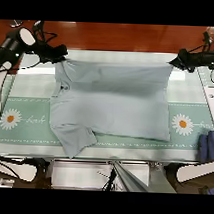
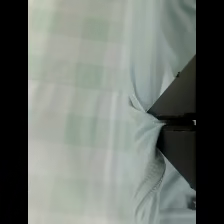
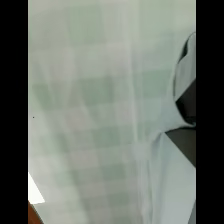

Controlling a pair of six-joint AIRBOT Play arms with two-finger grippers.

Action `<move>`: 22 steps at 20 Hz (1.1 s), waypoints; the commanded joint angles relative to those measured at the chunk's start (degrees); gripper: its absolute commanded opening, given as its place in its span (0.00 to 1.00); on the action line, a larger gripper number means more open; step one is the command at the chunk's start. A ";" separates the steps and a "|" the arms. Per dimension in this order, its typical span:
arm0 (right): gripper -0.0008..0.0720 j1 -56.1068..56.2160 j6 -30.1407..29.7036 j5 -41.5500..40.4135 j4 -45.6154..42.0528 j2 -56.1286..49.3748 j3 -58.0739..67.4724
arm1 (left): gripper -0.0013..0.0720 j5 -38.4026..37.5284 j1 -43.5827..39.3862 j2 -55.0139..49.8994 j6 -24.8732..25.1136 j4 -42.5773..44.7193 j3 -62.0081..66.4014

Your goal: Fold the shirts.

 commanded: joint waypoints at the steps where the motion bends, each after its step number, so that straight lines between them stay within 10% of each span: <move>1: 0.04 -3.74 -4.11 12.41 2.34 0.07 -0.02 | 0.05 -16.33 2.32 -0.33 9.05 -0.83 3.32; 9: 0.08 -3.23 -7.28 12.81 -1.75 0.02 -16.72 | 0.06 -21.79 2.49 -2.14 11.06 -0.83 -13.25; 10: 0.45 -3.23 -6.56 12.63 -1.77 0.02 -17.27 | 0.13 -22.23 2.32 -2.49 11.06 -0.83 -13.57; 11: 0.88 -3.23 -6.38 13.27 -1.60 0.09 -17.20 | 0.51 -23.17 2.23 -2.64 11.13 -0.83 -13.49; 12: 0.87 -3.34 -6.32 14.45 -1.60 0.42 -16.74 | 0.98 -24.94 2.29 -2.49 12.26 -0.83 -13.05; 18: 0.87 -9.90 -4.92 15.80 -8.94 13.51 -17.22 | 0.98 -35.26 7.91 6.12 14.23 1.51 -14.40; 22: 0.87 -13.35 -4.13 7.02 -12.96 29.20 -35.15 | 0.98 -27.30 18.03 22.58 14.93 1.95 -37.70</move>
